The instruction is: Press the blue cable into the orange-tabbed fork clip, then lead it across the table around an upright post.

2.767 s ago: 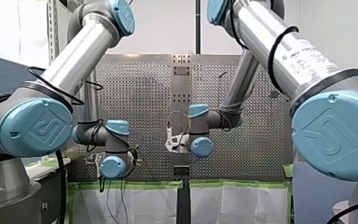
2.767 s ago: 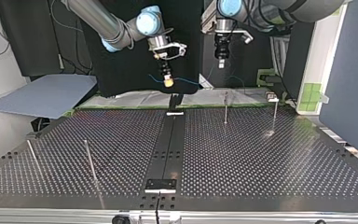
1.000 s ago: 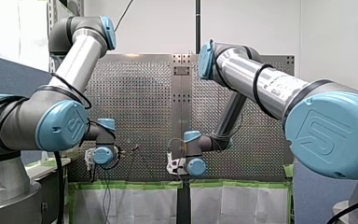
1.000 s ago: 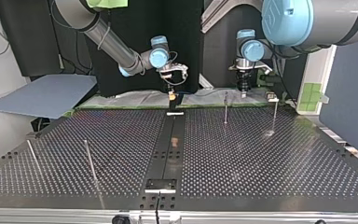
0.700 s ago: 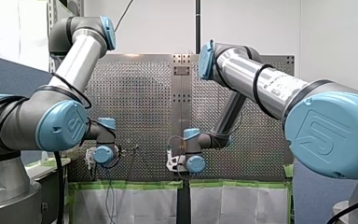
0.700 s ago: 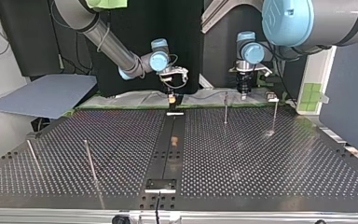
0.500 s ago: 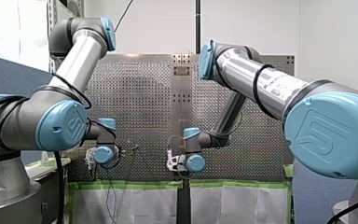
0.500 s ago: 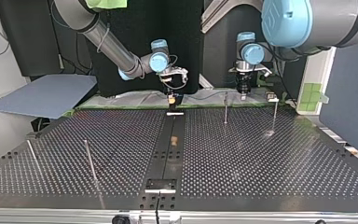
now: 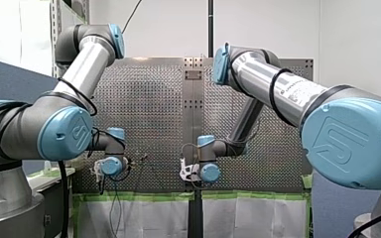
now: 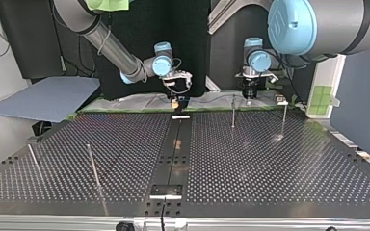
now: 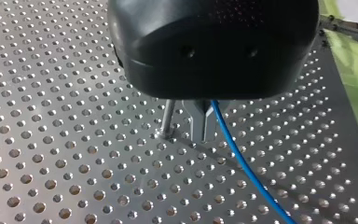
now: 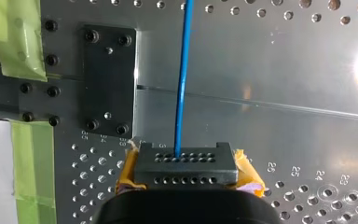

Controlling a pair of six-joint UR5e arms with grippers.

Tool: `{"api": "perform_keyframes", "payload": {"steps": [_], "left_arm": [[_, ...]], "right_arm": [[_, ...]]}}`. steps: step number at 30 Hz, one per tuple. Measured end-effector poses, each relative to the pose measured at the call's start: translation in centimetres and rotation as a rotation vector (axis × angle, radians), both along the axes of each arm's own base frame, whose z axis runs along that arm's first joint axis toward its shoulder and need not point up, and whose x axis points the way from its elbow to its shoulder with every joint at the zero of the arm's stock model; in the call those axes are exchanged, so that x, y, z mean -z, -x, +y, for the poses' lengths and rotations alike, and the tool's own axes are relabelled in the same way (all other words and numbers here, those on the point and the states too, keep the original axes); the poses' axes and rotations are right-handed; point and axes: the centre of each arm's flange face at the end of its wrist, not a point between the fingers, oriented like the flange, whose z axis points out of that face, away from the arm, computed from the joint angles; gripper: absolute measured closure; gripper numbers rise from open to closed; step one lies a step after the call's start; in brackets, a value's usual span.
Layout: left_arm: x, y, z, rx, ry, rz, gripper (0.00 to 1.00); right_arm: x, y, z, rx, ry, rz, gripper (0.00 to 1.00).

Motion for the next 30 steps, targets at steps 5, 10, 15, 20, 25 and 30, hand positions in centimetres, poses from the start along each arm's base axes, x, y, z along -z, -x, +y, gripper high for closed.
{"api": "perform_keyframes", "payload": {"steps": [5,10,15,20,25,30], "left_arm": [[-0.2,-0.6,0.0,0.004,0.007,-0.006,1.00],[-0.5,-1.4,0.0,0.003,0.014,-0.016,1.00],[-1.0,-2.6,0.1,0.004,0.028,-0.022,1.00],[-1.5,-3.6,0.1,0.007,0.045,-0.027,1.00],[-1.6,-3.9,0.4,-0.001,0.054,-0.030,1.00],[-1.6,-4.1,0.7,-0.008,0.059,-0.033,1.00]], "right_arm": [[-0.2,0.0,-0.4,0.002,0.003,-0.003,1.00],[-0.8,-0.2,-1.2,0.005,0.012,-0.010,1.00],[-1.8,-0.5,-2.5,0.013,0.018,-0.010,1.00],[-2.8,-0.4,-3.9,0.028,0.028,-0.020,1.00],[-3.4,-0.1,-5.2,0.042,0.038,-0.027,1.00],[-3.6,0.2,-5.7,0.048,0.039,-0.024,1.00]]}}
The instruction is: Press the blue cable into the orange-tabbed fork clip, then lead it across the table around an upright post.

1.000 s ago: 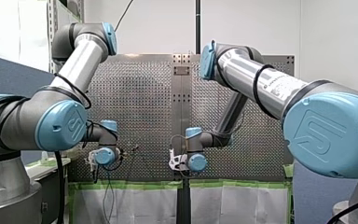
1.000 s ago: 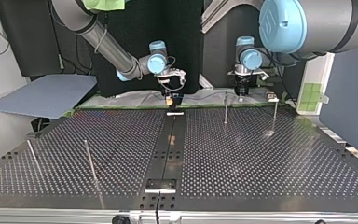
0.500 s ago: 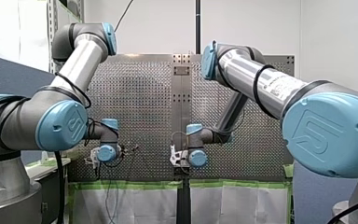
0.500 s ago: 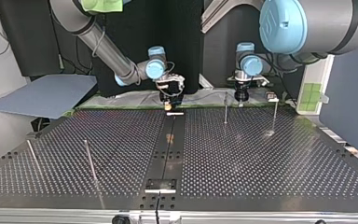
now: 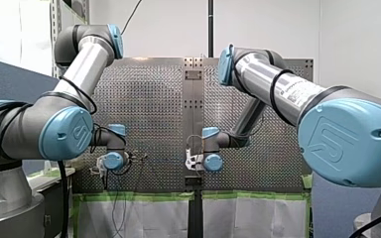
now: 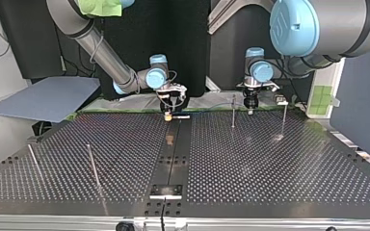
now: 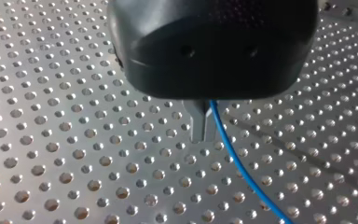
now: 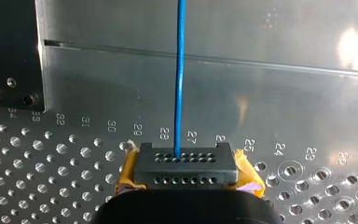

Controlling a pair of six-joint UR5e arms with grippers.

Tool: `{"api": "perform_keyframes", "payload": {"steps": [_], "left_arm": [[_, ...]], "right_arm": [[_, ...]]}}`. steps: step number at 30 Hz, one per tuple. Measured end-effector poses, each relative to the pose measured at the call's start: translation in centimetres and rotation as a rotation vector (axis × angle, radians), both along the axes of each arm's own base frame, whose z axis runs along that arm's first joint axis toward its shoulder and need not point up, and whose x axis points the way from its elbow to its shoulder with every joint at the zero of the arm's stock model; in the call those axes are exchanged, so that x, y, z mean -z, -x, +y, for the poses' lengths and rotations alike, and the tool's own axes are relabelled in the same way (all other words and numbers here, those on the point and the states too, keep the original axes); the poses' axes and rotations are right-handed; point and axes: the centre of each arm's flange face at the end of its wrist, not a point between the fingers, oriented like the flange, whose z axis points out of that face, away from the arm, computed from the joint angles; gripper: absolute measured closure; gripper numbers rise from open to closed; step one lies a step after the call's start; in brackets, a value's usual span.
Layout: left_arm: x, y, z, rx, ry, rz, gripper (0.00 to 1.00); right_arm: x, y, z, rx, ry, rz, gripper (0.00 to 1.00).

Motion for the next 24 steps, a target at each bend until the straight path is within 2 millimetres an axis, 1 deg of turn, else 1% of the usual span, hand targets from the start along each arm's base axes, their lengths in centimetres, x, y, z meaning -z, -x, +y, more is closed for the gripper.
{"api": "perform_keyframes", "payload": {"steps": [2,4,5,6,7,8,9,10,18,24], "left_arm": [[-0.1,-0.1,0.1,-0.002,0.001,-0.009,1.00],[-0.2,-0.3,0.2,-0.001,0.004,-0.024,0.70],[-0.3,-0.4,0.2,0.003,0.005,-0.032,0.70],[-0.4,-0.5,0.2,0.008,0.007,-0.040,0.45],[-0.5,-0.7,0.2,0.014,0.009,-0.049,0.30],[-0.5,-0.7,0.2,0.019,0.010,-0.052,0.30],[-0.5,-0.7,0.2,0.024,0.009,-0.052,0.16],[-0.5,-0.7,0.3,0.027,0.005,-0.048,0.00],[0.0,-0.1,0.8,-0.010,-0.043,0.007,0.00],[0.5,0.7,1.0,-0.047,-0.086,0.065,0.00]], "right_arm": [[0.0,0.0,0.0,0.000,-0.001,0.001,1.00],[0.0,0.0,0.0,0.000,-0.002,0.003,1.00],[0.0,0.0,0.0,0.000,-0.003,0.003,1.00],[0.0,0.0,0.0,-0.001,-0.003,0.004,1.00],[0.0,0.1,0.0,-0.001,-0.004,0.005,1.00],[0.0,0.1,0.0,-0.001,-0.004,0.005,1.00],[0.0,0.1,0.0,-0.001,-0.005,0.006,1.00],[0.0,0.1,0.0,-0.001,-0.006,0.007,1.00],[0.2,0.4,0.0,0.002,-0.018,0.018,1.00],[0.2,0.6,-0.2,0.005,-0.020,0.021,1.00]]}}
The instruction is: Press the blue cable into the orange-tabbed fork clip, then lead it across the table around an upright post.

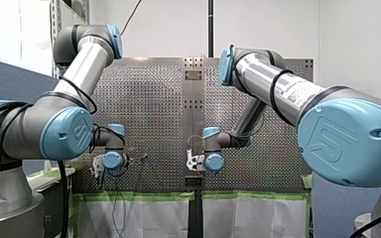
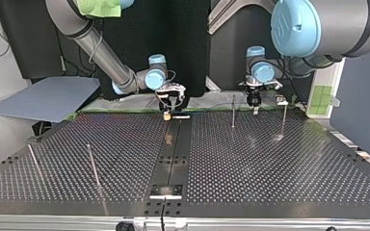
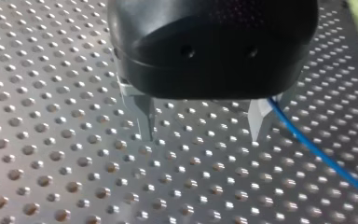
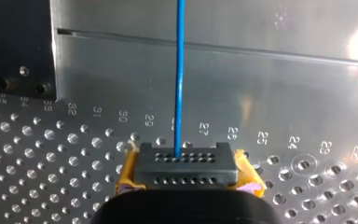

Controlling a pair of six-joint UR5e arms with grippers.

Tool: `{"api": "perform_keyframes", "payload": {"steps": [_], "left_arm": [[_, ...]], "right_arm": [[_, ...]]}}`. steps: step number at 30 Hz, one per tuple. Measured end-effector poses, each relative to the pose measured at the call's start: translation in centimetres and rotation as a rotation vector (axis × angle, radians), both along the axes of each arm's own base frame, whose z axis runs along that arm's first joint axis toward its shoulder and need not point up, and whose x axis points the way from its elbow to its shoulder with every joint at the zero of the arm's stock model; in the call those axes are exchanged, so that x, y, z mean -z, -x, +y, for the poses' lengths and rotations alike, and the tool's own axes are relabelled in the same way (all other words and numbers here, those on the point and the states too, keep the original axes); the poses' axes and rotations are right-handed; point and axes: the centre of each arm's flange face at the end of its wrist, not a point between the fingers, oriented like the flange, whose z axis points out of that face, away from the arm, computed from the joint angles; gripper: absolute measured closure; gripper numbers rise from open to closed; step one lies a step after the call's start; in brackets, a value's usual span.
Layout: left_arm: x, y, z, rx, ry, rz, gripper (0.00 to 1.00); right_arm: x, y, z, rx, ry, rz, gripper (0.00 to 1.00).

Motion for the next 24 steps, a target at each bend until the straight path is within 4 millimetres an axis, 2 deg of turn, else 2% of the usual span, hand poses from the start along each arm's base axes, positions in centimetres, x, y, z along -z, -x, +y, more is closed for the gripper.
{"api": "perform_keyframes", "payload": {"steps": [12,24], "left_arm": [[1.8,5.2,-0.8,0.029,0.000,0.173,0.00],[-0.3,9.4,-2.4,0.115,0.066,0.225,0.00]], "right_arm": [[0.2,0.3,0.0,0.001,-0.013,0.022,1.00],[0.2,0.4,0.0,0.002,-0.017,0.022,1.00]]}}
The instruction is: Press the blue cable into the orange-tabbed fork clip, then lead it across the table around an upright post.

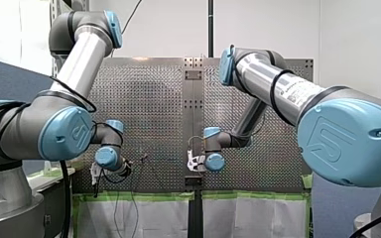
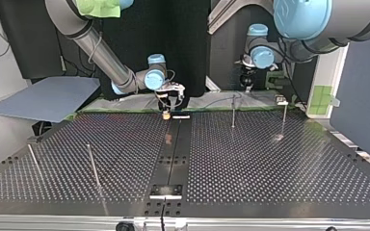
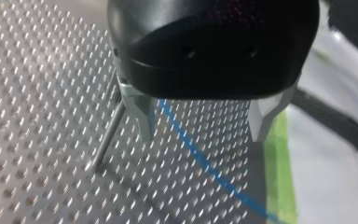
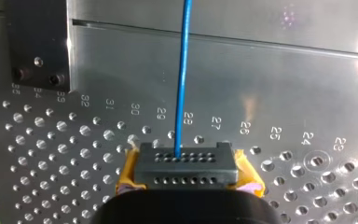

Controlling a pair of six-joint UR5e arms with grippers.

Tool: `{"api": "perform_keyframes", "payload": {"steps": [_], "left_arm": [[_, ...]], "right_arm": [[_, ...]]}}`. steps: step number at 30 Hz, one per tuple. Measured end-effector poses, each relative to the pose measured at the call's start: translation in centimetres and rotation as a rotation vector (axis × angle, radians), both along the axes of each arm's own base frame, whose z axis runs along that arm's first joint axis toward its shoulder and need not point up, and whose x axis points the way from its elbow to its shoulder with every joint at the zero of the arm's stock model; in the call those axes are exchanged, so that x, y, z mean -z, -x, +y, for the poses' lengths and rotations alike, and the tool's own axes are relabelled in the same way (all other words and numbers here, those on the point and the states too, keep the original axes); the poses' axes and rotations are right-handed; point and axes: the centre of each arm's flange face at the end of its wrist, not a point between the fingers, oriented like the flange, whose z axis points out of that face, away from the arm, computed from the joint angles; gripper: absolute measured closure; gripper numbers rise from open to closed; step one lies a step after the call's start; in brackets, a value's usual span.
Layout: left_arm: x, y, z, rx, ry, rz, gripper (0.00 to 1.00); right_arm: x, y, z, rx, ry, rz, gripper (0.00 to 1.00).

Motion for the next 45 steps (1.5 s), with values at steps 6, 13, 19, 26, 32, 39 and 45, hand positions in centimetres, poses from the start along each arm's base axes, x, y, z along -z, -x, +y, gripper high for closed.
{"api": "perform_keyframes", "payload": {"steps": [6,13,19,26,32,39,45], "left_arm": [[-1.0,2.5,-1.6,0.047,-0.015,0.025,0.00],[-2.8,4.1,-3.5,0.062,0.003,-0.030,0.00],[-4.8,3.9,-5.1,0.092,0.026,-0.114,0.00],[-5.6,3.1,-5.2,0.081,0.055,-0.177,0.00],[-5.9,2.4,-4.7,0.055,0.058,-0.219,0.00],[-5.1,2.4,-4.3,0.039,0.051,-0.207,0.00],[-3.4,2.5,-3.9,0.019,0.034,-0.194,0.00]], "right_arm": [[0.0,0.1,-0.1,0.003,-0.003,0.000,1.00],[0.0,0.2,-0.2,0.005,-0.004,-0.001,1.00],[0.0,0.2,-0.2,0.007,-0.003,-0.002,1.00],[-0.1,0.2,-0.3,0.007,-0.002,-0.003,1.00],[-0.1,0.2,-0.3,0.006,-0.001,-0.005,1.00],[-0.2,0.2,-0.4,0.007,-0.001,-0.007,1.00],[-0.2,0.3,-0.5,0.009,0.000,-0.005,1.00]]}}
